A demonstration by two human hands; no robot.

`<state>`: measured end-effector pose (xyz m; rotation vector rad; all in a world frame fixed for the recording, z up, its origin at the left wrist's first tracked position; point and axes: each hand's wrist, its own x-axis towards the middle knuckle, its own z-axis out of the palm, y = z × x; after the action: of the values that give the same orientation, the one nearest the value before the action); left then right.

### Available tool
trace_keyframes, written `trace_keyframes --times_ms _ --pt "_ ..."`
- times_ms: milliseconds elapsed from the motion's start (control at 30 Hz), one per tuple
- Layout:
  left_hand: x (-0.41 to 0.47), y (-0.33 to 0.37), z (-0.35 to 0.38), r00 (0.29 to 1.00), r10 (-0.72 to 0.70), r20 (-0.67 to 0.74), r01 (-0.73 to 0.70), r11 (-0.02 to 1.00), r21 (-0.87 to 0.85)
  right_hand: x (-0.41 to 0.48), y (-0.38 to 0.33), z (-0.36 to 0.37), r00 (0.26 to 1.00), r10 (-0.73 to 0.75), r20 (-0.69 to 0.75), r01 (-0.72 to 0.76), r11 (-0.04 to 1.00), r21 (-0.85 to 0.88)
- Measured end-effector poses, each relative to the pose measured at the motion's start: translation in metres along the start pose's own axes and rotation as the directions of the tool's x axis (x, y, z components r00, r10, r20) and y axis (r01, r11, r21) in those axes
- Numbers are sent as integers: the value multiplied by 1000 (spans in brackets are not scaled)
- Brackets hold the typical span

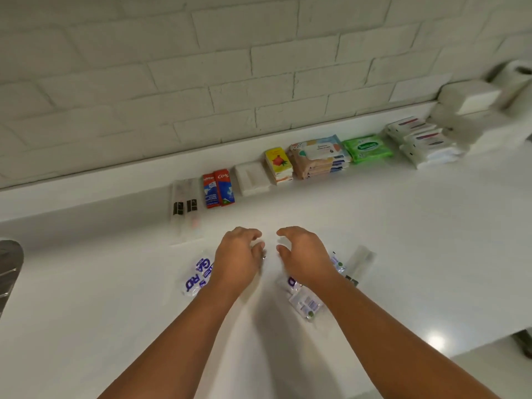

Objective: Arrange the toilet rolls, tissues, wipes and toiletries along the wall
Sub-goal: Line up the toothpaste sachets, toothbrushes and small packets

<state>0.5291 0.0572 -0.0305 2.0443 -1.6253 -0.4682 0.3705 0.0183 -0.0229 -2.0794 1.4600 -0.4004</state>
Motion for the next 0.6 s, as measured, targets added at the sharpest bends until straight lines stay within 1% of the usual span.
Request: trace_keyframes --times_ms 100,233,300,467,600 --pt "-17 29 28 997 64 45 -64 998 -4 -24 41 -24 998 63 -23 -63 998 5" --pt "-42 67 60 988 93 125 -89 995 -41 -53 85 -44 990 139 -30 -137 989 52" --pt "-54 81 74 980 100 172 -97 995 -29 -65 103 -49 986 163 -28 -162 986 35" --pt "-70 104 104 963 39 266 -65 994 91 -86 135 -54 989 147 -15 -147 988 -43" --pt "-73 118 118 962 -35 272 -27 975 219 -93 155 -55 990 138 38 -136 989 -54"
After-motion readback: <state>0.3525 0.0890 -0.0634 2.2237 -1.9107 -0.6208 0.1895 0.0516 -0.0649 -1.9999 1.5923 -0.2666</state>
